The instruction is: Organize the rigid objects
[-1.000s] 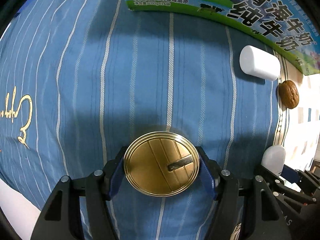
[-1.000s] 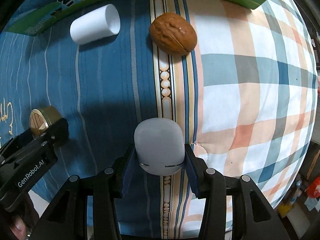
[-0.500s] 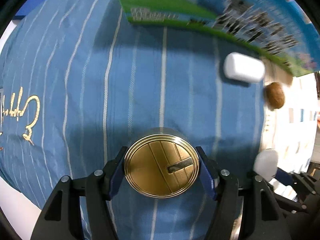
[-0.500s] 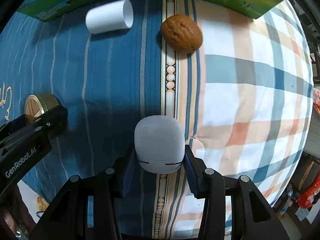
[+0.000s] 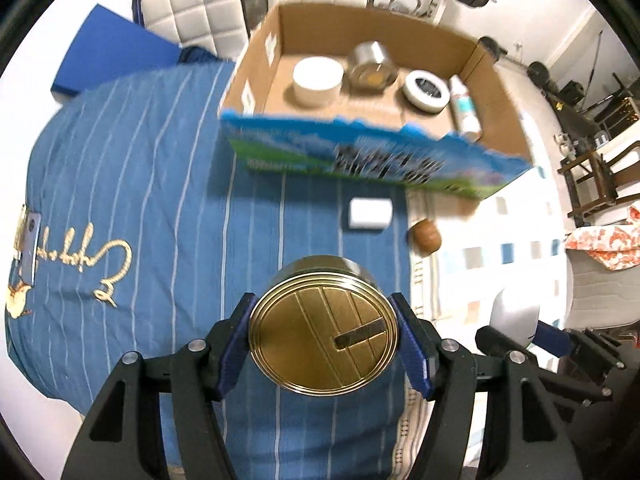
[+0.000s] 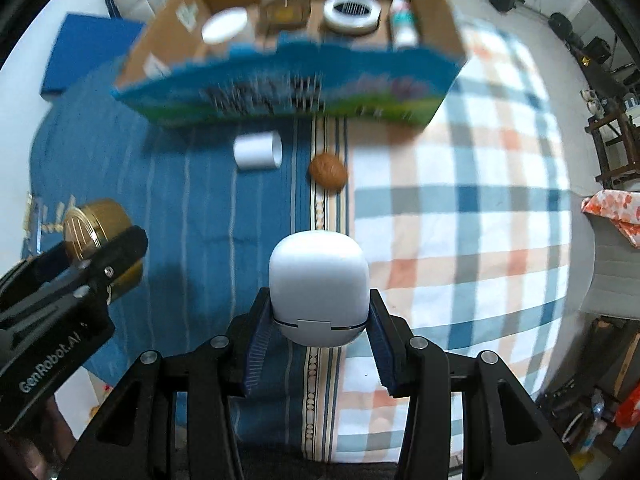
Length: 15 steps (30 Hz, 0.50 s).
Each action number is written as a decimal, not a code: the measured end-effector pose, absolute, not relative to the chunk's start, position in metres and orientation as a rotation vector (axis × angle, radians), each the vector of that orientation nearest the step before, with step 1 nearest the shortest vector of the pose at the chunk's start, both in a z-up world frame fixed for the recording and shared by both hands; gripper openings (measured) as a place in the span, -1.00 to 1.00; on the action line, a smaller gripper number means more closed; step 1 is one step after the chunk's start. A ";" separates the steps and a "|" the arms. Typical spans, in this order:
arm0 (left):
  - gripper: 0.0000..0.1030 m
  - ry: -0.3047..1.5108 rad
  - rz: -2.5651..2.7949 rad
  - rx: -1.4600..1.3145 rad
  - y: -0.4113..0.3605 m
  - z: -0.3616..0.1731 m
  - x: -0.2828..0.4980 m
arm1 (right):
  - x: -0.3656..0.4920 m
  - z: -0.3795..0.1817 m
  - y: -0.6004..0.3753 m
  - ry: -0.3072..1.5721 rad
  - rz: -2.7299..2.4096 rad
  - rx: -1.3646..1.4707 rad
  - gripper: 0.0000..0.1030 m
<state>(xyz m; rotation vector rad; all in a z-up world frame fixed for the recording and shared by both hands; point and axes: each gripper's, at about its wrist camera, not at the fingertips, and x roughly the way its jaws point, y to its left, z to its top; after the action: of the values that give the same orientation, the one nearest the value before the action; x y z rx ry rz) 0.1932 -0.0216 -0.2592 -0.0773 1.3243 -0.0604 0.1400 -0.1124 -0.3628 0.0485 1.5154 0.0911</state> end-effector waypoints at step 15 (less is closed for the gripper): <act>-0.07 1.161 -0.124 -0.055 -0.040 -0.157 0.176 | 0.146 -0.232 -0.159 1.320 0.116 0.131 -0.07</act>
<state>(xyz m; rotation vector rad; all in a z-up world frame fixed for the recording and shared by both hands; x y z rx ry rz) 0.1764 -0.0405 -0.1574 -0.0545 1.1607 -0.1240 0.1460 -0.1589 -0.2319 0.1307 1.3204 0.1164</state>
